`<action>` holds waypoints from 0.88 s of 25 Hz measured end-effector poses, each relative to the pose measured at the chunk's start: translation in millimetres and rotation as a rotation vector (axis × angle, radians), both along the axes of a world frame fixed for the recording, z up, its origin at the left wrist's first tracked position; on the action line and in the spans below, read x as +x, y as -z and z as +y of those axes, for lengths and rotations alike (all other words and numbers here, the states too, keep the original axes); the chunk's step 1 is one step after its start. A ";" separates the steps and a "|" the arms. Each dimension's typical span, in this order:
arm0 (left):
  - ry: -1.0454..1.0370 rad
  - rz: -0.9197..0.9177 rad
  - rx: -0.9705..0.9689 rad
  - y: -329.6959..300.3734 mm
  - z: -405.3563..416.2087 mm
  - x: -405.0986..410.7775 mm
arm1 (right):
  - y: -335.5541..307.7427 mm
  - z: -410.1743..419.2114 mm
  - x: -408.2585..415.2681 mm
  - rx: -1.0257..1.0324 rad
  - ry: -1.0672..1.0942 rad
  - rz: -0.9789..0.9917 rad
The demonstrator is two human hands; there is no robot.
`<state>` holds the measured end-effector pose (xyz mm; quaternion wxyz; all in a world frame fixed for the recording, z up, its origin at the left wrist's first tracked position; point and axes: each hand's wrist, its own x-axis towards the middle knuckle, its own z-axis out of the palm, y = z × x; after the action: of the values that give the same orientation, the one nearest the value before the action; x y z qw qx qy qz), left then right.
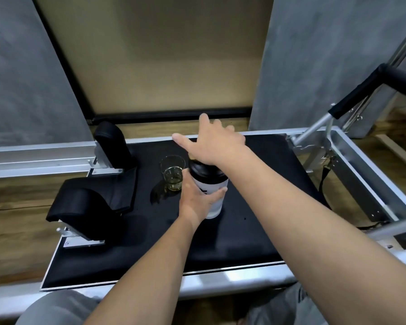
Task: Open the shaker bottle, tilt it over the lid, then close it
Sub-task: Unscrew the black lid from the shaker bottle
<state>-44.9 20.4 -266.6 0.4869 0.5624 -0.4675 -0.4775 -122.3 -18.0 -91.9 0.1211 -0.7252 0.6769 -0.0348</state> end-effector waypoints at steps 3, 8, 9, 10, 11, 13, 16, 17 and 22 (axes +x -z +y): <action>-0.074 0.416 0.112 -20.9 0.1 -5.4 | 20.5 7.9 10.9 0.126 0.065 0.157; -0.142 0.459 0.196 -26.5 0.3 -3.9 | 37.4 4.5 -14.5 -0.089 -0.404 0.174; -0.133 0.423 0.160 -25.8 3.8 -5.7 | 33.6 3.0 -22.3 -0.087 -0.497 0.197; -0.087 0.272 0.074 -15.5 3.0 -5.4 | 30.9 1.3 -27.6 -0.080 -0.532 0.223; -0.065 0.222 0.055 -12.6 2.6 -6.1 | 28.6 1.7 -28.7 -0.052 -0.510 0.228; -0.015 -0.045 0.035 -9.5 4.2 -3.5 | 25.5 6.3 -18.7 0.032 -0.307 0.132; -0.013 -0.234 -0.042 -16.4 10.0 -2.6 | 16.3 4.9 3.9 0.086 0.066 0.063; -0.027 -0.234 -0.041 -16.3 10.1 -2.8 | 15.6 4.5 7.5 0.130 0.107 0.078; -0.013 -0.052 0.002 -13.3 10.3 2.5 | 22.6 5.0 -7.1 0.116 -0.343 0.082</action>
<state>-42.4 30.7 -253.2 0.4770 0.5781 -0.4760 -0.4601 -129.4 -13.0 -114.5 0.1390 -0.8227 0.5484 0.0552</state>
